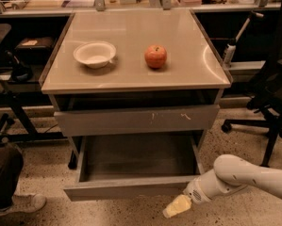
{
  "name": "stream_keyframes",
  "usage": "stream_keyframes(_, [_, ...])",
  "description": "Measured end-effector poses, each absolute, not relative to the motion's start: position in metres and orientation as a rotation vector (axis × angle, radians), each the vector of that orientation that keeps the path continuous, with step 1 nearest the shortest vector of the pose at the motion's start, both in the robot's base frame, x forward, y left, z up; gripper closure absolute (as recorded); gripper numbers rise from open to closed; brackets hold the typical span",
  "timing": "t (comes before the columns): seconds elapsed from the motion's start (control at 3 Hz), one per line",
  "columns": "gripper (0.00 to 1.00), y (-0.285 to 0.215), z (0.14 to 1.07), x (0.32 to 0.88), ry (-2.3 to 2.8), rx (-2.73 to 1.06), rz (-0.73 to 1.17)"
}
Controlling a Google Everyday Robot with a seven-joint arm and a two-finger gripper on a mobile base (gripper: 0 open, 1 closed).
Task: Close middle drawer
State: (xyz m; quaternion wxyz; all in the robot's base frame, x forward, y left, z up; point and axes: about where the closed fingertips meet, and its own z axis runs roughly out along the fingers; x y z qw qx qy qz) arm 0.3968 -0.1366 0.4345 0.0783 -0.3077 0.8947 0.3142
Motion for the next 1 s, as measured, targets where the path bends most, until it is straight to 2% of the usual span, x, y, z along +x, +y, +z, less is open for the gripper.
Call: stream_keyframes(1.0, [0.87, -0.1314, 0.4392, 0.4049, 2.645, -0.955, 0.958])
